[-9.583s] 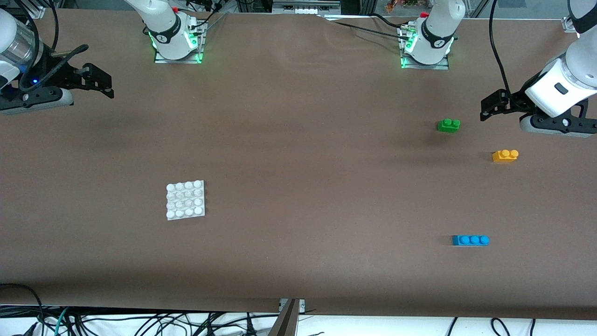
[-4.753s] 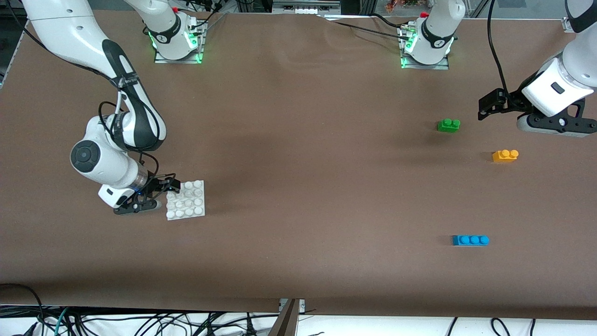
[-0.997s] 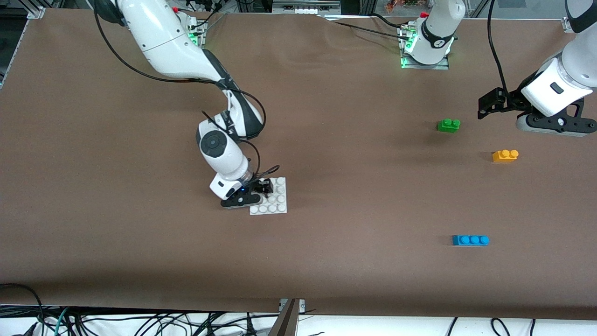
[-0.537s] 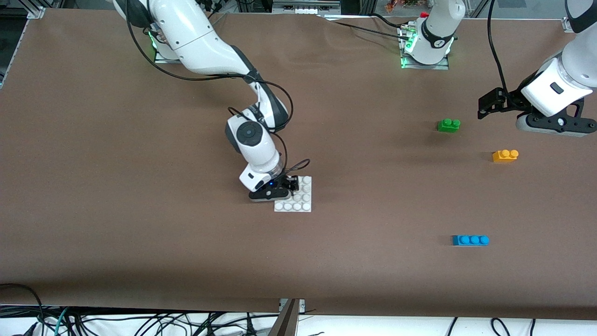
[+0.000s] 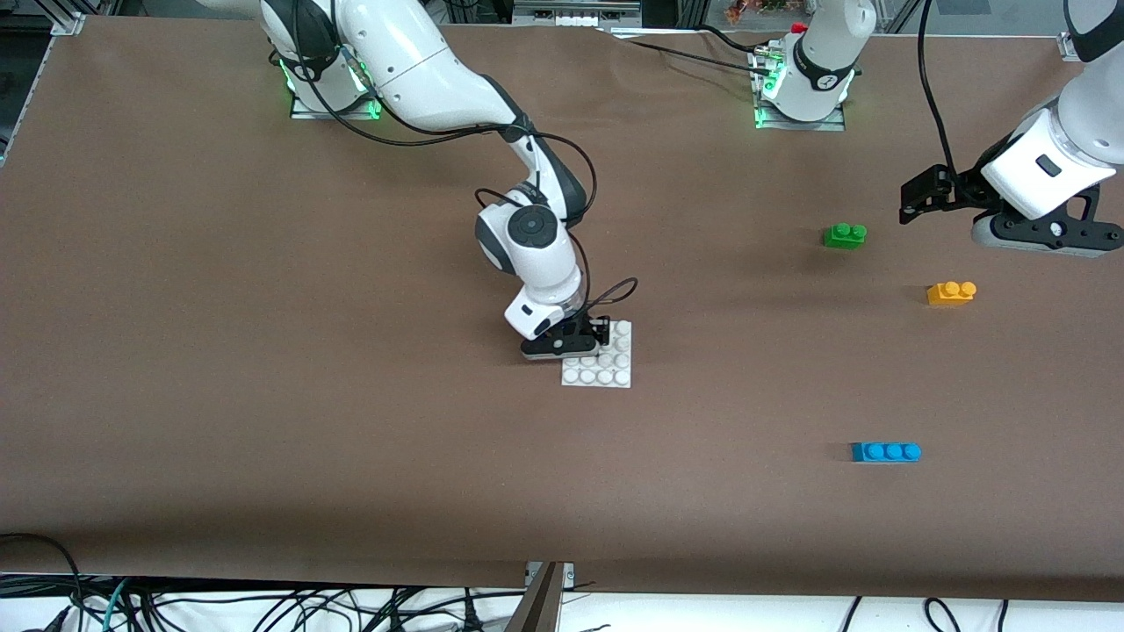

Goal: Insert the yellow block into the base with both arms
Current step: 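Slide the white base plate with the right gripper toward the table middle, then release the base plate and return the right gripper to rest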

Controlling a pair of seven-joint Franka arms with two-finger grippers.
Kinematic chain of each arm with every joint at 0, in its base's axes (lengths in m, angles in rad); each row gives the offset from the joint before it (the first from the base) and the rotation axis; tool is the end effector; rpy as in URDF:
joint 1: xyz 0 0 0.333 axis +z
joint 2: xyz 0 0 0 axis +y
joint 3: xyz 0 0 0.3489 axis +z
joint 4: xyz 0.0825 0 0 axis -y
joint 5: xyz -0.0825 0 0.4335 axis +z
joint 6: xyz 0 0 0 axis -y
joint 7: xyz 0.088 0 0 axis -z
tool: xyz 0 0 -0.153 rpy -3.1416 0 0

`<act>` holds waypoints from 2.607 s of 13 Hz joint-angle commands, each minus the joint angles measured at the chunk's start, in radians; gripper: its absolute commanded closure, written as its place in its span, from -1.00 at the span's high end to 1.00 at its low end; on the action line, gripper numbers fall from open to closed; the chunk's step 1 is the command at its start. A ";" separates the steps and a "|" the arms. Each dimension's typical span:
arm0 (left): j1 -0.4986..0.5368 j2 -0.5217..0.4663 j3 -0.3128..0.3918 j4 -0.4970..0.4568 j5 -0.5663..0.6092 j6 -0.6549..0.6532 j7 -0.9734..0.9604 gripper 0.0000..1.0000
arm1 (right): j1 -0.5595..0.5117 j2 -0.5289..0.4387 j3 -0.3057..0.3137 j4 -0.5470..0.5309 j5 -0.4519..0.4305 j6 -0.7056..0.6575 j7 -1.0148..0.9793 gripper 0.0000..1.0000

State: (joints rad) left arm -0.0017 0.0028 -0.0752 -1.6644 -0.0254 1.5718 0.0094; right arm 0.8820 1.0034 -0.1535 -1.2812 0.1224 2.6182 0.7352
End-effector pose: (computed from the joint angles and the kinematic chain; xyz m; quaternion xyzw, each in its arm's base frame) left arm 0.5939 -0.0496 0.5614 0.9979 -0.0425 -0.0481 0.0112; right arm 0.6159 0.5932 0.1201 -0.9849 0.0047 -0.1402 0.1010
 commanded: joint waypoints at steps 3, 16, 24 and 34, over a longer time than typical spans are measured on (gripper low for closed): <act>0.003 0.013 -0.001 0.032 -0.022 -0.021 -0.005 1.00 | 0.026 0.063 -0.020 0.074 0.045 -0.032 0.024 0.32; 0.003 0.013 0.002 0.032 -0.022 -0.021 -0.003 1.00 | -0.089 -0.141 -0.084 0.221 0.177 -0.518 -0.048 0.89; 0.003 0.011 0.000 0.032 -0.024 -0.055 -0.003 1.00 | -0.450 -0.701 -0.080 -0.062 0.129 -1.031 -0.547 1.00; 0.008 0.037 0.005 0.032 -0.008 -0.044 -0.003 1.00 | -0.842 -1.014 0.196 -0.276 -0.105 -1.173 -0.718 1.00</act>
State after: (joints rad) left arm -0.0010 0.0114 -0.0728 -1.6626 -0.0255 1.5438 0.0094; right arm 0.1061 -0.0016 -0.0104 -1.5299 0.0322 1.4287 0.0466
